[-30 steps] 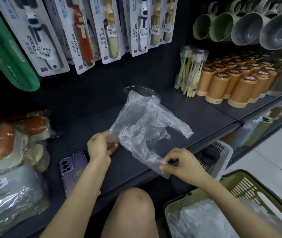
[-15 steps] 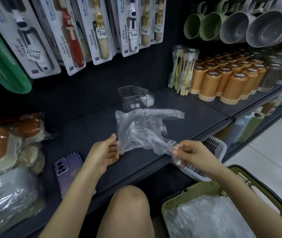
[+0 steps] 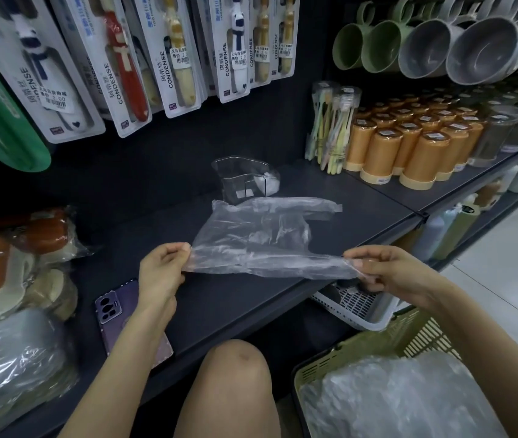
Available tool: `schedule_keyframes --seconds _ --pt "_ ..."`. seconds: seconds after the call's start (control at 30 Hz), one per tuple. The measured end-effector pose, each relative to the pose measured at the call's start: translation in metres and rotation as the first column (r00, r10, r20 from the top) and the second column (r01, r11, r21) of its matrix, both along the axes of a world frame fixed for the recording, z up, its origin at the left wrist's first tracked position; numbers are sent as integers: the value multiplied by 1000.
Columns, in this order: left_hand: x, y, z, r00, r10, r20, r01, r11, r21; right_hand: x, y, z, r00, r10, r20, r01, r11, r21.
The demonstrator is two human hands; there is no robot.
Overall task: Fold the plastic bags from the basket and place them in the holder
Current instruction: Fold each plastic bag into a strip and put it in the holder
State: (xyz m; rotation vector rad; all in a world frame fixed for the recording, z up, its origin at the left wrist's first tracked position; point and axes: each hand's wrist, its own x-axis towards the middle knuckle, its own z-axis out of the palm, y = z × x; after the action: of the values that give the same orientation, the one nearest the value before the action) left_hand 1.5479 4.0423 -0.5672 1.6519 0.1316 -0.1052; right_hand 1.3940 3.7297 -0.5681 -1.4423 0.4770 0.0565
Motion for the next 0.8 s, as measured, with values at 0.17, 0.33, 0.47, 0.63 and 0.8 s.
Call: schedule_keyframes --seconds 0.17,0.33,0.47,0.63,0.8 --pt "4 6 -14 997 23 75 -35 985 172 0 -15 -3 998 50 -42 -50 999 -4" --pt "-14 15 -22 973 -197 121 76 767 638 -2 -15 -8 961 127 -244 -227 865 -446" --pt "-11 15 -6 971 -234 51 72 489 870 7 -16 5 965 -80 -251 -204 377 -903" --pt "30 -16 10 958 -266 110 105 677 729 70 22 23 985 -34 168 171 245 -954" --pt "89 -52 -2 983 -181 -7 161 857 489 143 20 14 999 43 30 19 247 -969"
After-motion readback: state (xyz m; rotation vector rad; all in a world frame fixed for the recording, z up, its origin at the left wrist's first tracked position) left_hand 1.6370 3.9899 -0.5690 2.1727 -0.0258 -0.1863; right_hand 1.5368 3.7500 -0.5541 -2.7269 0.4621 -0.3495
